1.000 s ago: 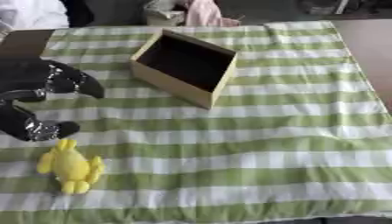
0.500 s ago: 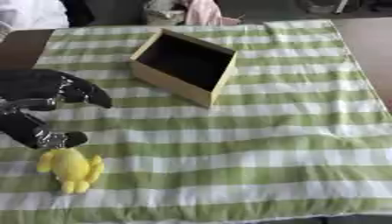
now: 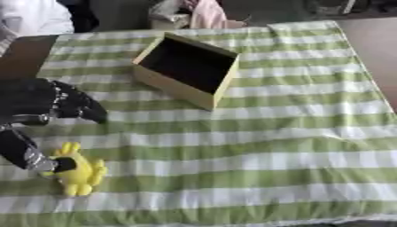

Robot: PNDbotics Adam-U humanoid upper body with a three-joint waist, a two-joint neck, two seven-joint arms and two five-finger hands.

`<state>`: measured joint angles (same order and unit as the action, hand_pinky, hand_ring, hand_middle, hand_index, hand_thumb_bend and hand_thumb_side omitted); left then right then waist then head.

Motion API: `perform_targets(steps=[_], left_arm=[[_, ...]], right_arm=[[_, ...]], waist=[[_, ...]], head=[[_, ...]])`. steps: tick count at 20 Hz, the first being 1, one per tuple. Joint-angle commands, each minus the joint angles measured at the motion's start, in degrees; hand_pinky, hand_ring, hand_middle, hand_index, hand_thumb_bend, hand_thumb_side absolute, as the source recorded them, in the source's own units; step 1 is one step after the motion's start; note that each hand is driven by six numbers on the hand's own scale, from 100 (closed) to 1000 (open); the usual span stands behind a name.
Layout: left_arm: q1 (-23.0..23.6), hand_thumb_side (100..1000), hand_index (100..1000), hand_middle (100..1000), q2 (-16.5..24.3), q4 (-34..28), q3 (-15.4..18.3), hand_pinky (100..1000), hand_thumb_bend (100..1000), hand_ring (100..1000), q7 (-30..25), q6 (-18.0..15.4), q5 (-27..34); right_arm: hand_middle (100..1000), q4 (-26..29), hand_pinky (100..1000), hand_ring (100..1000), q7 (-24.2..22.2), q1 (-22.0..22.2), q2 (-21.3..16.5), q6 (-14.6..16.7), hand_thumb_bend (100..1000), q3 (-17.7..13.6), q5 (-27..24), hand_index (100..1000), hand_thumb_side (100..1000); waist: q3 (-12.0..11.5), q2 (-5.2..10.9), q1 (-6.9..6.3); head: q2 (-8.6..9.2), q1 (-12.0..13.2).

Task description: Pick up objects on the table and place them in the box.

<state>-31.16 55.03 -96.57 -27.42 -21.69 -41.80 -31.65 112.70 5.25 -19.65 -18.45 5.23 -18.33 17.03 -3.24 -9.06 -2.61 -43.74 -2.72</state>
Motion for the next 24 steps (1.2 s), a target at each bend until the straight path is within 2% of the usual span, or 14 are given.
perform_targets(steps=[1, 4, 9, 11, 15, 18, 24], left_arm=[[-0.18, 749, 926, 840, 2.73, -1.45, 0.34, 795, 485, 851, -5.47, -10.17, -4.96], [0.62, 741, 930, 848, 2.96, -1.27, 0.44, 804, 523, 859, -1.39, -10.17, -10.98], [2.23, 555, 940, 866, 3.13, 1.54, -0.29, 811, 503, 871, 1.30, -10.17, -18.38], [2.66, 537, 947, 870, 3.19, 2.63, -0.51, 810, 496, 872, 1.09, -10.17, -20.15], [3.52, 474, 962, 871, 3.30, 4.24, -0.66, 803, 446, 870, 1.41, -10.17, -21.13], [4.07, 474, 967, 868, 3.30, 5.13, -0.92, 800, 403, 868, 0.79, -10.17, -20.31], [3.52, 477, 979, 885, 2.79, 6.05, -0.26, 814, 443, 881, -1.63, -10.17, -19.18]], right_arm=[[726, 1.50, 672, 738, -0.05, -0.44, -0.89, -0.24, 100, -0.29, -0.08, 782, 637], [726, 1.68, 672, 738, -0.04, -0.26, -0.73, -0.36, 100, -0.31, -0.05, 782, 637], [726, 1.86, 671, 738, -0.02, -0.08, -0.55, -0.51, 100, -0.35, -0.03, 782, 637], [725, 1.88, 670, 738, -0.01, 0.05, -0.48, -0.55, 100, -0.38, -0.04, 782, 637], [725, 1.89, 669, 738, 0.05, 0.34, -0.31, -0.62, 100, -0.49, -0.08, 781, 638], [725, 1.89, 669, 738, 0.04, 0.41, -0.24, -0.63, 100, -0.50, -0.12, 781, 638], [724, 1.89, 667, 737, -0.01, 0.70, 0.09, -0.70, 100, -0.56, -0.36, 781, 641]], waist=[[-0.08, 1.09, -0.05], [-0.14, 1.23, -0.13], [-0.23, 1.42, -0.14], [-0.34, 1.48, -0.18], [-0.53, 1.61, -0.36], [-0.54, 1.64, -0.41], [-0.45, 1.54, -0.54]], head=[[-0.38, -0.26], [-0.38, -0.16], [-0.38, -0.25], [-0.38, -0.38], [-0.38, -0.41], [-0.38, -0.59], [-0.38, -0.56]])
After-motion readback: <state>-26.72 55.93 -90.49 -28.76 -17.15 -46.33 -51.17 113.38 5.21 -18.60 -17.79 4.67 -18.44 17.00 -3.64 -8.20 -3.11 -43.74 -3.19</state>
